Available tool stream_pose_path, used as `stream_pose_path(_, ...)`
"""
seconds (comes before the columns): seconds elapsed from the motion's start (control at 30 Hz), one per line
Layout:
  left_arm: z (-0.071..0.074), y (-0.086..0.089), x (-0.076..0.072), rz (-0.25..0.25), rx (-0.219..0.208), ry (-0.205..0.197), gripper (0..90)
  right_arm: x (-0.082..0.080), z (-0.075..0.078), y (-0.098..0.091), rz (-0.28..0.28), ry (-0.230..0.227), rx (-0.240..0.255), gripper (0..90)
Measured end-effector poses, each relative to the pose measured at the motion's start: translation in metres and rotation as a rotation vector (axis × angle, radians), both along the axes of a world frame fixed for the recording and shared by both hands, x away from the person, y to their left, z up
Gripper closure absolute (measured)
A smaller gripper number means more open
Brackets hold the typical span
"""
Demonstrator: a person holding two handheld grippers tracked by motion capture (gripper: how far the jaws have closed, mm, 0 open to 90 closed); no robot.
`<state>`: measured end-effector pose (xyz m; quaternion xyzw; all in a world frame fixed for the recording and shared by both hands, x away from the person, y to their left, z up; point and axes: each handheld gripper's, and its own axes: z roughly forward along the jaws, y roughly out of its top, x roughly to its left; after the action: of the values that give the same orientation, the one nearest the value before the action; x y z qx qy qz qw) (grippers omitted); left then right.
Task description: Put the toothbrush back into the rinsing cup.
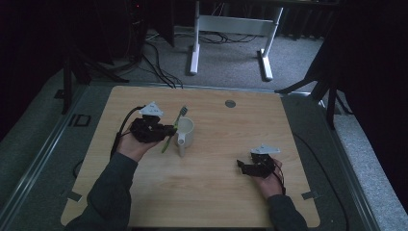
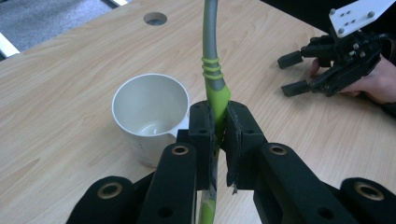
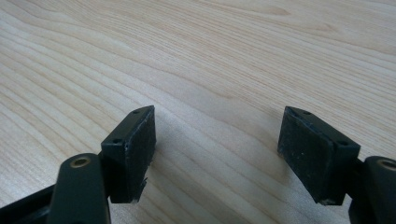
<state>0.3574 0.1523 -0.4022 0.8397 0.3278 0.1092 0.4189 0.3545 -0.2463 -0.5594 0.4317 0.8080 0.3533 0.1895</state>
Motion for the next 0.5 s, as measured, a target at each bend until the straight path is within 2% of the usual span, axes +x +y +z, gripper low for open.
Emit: stream_pose_path(0.5, 0.0005, 0.0002, 0.0007, 0.017, -0.032, -0.016, 82.1, 0.0, 0.0, 0.0, 0.0, 0.0, 0.0, 27.3)
